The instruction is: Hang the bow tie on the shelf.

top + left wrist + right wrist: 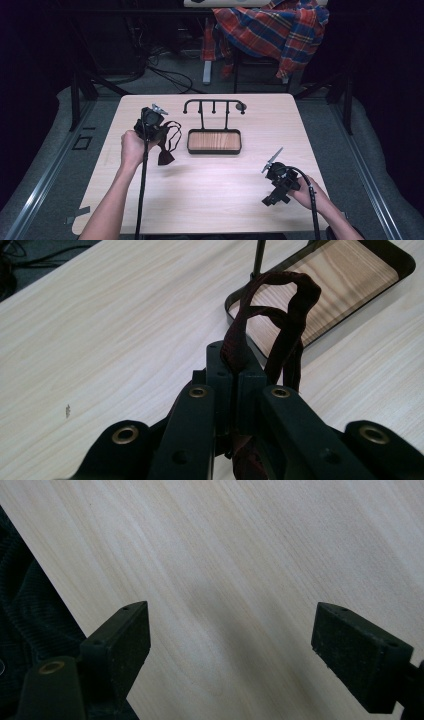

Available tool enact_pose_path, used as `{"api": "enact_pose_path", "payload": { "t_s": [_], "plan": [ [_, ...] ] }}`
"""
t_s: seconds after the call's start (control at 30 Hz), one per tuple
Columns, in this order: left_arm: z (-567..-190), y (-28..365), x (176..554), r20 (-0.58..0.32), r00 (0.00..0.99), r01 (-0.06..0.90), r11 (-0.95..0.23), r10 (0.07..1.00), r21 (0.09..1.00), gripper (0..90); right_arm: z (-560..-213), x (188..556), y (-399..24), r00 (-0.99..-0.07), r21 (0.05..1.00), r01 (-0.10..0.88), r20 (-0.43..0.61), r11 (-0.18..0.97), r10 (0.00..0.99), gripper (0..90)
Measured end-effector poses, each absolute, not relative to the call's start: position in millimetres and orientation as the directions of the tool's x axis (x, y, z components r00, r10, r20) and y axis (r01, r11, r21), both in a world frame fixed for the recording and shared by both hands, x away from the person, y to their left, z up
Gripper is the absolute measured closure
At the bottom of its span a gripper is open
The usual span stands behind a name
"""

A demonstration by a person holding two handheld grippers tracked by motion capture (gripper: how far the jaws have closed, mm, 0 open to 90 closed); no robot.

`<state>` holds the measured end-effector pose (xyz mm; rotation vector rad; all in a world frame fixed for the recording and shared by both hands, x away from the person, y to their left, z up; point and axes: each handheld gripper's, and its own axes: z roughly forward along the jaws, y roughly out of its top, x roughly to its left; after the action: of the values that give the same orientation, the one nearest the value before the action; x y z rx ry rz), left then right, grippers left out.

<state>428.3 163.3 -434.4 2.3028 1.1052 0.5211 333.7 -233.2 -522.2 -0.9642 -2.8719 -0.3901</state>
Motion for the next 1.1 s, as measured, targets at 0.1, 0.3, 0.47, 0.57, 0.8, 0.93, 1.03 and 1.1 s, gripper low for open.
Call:
{"api": "enact_pose_path", "payload": {
  "t_s": [0.1, 0.3, 0.47, 0.57, 0.8, 0.93, 1.03, 1.1],
  "plan": [
    [-430.7, 161.9, 429.9, 0.116, 0.594, 0.592, -0.531, 0.796, 0.606, 87.9, -521.6, 334.4, -233.5, -0.803, 0.209, 0.595, 0.161, 0.776, 0.573, 15.9],
    [-423.0, 158.1, 434.9, 0.124, 0.595, 0.585, -0.533, 0.794, 0.612, 88.0, -522.4, 333.1, -232.4, -0.795, 0.216, 0.606, 0.169, 0.766, 0.582, 15.8],
    [-417.7, 154.8, 438.1, 0.122, 0.598, 0.578, -0.532, 0.792, 0.619, 88.0, -522.2, 333.3, -232.3, -0.801, 0.210, 0.598, 0.160, 0.773, 0.577, 15.9],
    [-415.3, 153.8, 439.4, 0.122, 0.602, 0.577, -0.536, 0.789, 0.617, 88.0, -522.5, 333.2, -232.2, -0.800, 0.211, 0.601, 0.166, 0.771, 0.577, 15.9],
    [-406.0, 150.3, 443.1, 0.122, 0.601, 0.563, -0.527, 0.790, 0.636, 87.9, -522.5, 332.9, -232.0, -0.800, 0.208, 0.600, 0.166, 0.772, 0.577, 15.9],
    [-400.5, 147.3, 445.7, 0.122, 0.608, 0.557, -0.532, 0.784, 0.638, 88.0, -522.6, 332.7, -231.8, -0.803, 0.207, 0.596, 0.165, 0.776, 0.573, 15.9],
    [-397.5, 145.8, 447.6, 0.126, 0.611, 0.554, -0.535, 0.782, 0.638, 88.0, -522.9, 332.6, -231.8, -0.802, 0.211, 0.598, 0.169, 0.773, 0.574, 15.8],
    [-395.4, 144.5, 448.7, 0.131, 0.612, 0.549, -0.538, 0.780, 0.640, 87.9, -522.7, 332.8, -231.9, -0.802, 0.208, 0.597, 0.165, 0.775, 0.574, 15.8]
  ]
}}
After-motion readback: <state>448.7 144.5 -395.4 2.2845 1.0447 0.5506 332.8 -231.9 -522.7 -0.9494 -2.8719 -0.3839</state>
